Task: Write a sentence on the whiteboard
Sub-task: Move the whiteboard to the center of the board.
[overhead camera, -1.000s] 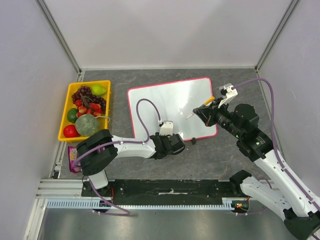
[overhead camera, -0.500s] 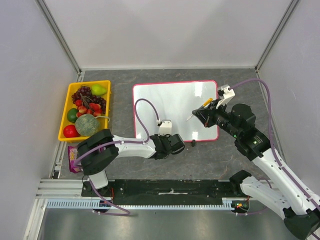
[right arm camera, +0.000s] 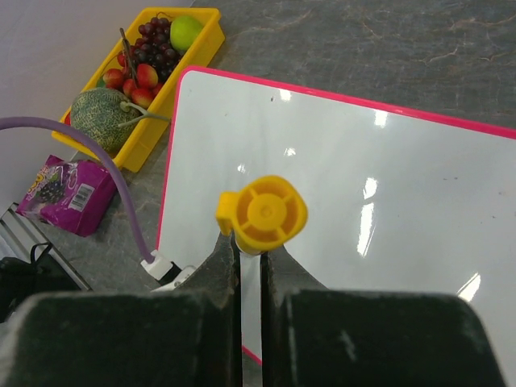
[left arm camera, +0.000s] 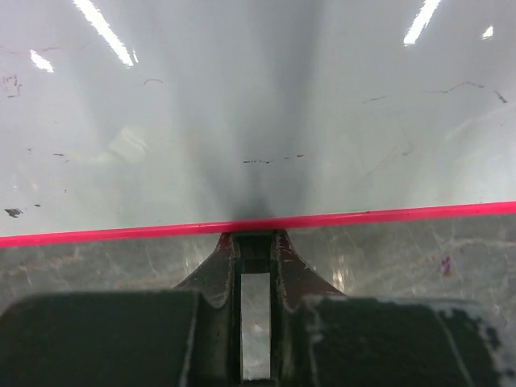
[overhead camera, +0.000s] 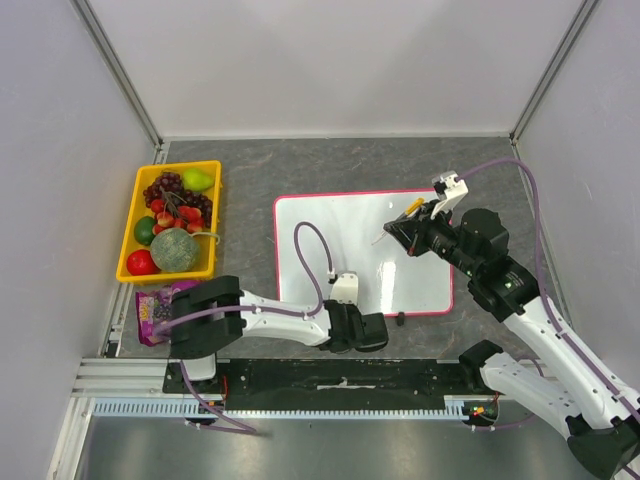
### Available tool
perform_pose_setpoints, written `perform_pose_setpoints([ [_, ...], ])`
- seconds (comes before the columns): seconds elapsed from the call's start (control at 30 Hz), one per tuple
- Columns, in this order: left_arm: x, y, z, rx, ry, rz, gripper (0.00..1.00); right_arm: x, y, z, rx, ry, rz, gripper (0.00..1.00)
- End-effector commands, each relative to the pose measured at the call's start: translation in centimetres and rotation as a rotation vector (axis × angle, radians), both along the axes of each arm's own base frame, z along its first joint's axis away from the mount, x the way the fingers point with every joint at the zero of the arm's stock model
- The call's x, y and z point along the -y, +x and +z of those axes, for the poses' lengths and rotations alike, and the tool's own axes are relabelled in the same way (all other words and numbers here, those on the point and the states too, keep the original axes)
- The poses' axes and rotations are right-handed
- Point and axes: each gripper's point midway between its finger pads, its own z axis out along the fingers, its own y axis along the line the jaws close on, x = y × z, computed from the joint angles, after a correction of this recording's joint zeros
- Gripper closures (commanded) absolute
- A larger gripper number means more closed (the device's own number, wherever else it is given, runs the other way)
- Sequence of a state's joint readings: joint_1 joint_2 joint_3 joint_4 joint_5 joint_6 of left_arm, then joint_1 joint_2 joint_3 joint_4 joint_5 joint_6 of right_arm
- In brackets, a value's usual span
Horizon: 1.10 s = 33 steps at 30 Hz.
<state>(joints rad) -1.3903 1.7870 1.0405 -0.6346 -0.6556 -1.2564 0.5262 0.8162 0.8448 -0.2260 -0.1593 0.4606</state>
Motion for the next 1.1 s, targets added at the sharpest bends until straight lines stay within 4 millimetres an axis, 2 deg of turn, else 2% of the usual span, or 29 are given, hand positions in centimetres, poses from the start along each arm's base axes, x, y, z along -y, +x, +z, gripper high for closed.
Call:
perform_pose_setpoints([
  [0.0,-2.7,-6.5,-3.3,-0.223,0.145,0.018,0.95,0.0,0.0,0.9,0.04,0.02,0.005,1.0],
  [0.07,-2.0,-7.0,-3.2,-0.221,0.145,0.002,0.91,0.0,-0.2,0.8,0.038,0.02,0.007,1.0],
  [0.17,-0.7,-7.4,-2.8,-0.209,0.131,-0.029,0.8,0.0,-0.2,0.7,0.038,0.02,0.01,1.0],
  [0.27,0.3,-7.5,-2.4,-0.198,0.12,-0.054,0.64,-0.1,-0.4,0.7,0.037,0.021,0.017,1.0],
  [0.37,0.5,-7.7,-2.0,-0.201,0.108,-0.059,0.38,-0.2,-0.6,0.9,0.043,0.027,0.029,1.0],
  [0.47,0.6,-8.1,-0.7,-0.199,0.07,-0.071,0.25,-0.2,-0.7,1.0,0.042,0.028,0.035,1.0],
  [0.63,1.5,-8.5,3.3,-0.163,0.008,-0.142,0.18,-0.3,-0.6,0.8,0.041,0.021,0.038,1.0],
  [0.8,2.2,-8.0,7.0,-0.13,-0.04,-0.233,0.11,-0.3,-0.4,0.7,0.042,0.003,0.036,1.0],
  [0.97,1.9,-6.8,10.9,-0.085,-0.106,-0.295,0.04,-0.3,0.1,0.4,0.035,-0.025,0.031,1.0],
  [1.07,1.6,-5.7,13.1,-0.068,-0.169,-0.337,0.04,-0.8,0.5,0.8,0.037,-0.031,0.045,1.0],
])
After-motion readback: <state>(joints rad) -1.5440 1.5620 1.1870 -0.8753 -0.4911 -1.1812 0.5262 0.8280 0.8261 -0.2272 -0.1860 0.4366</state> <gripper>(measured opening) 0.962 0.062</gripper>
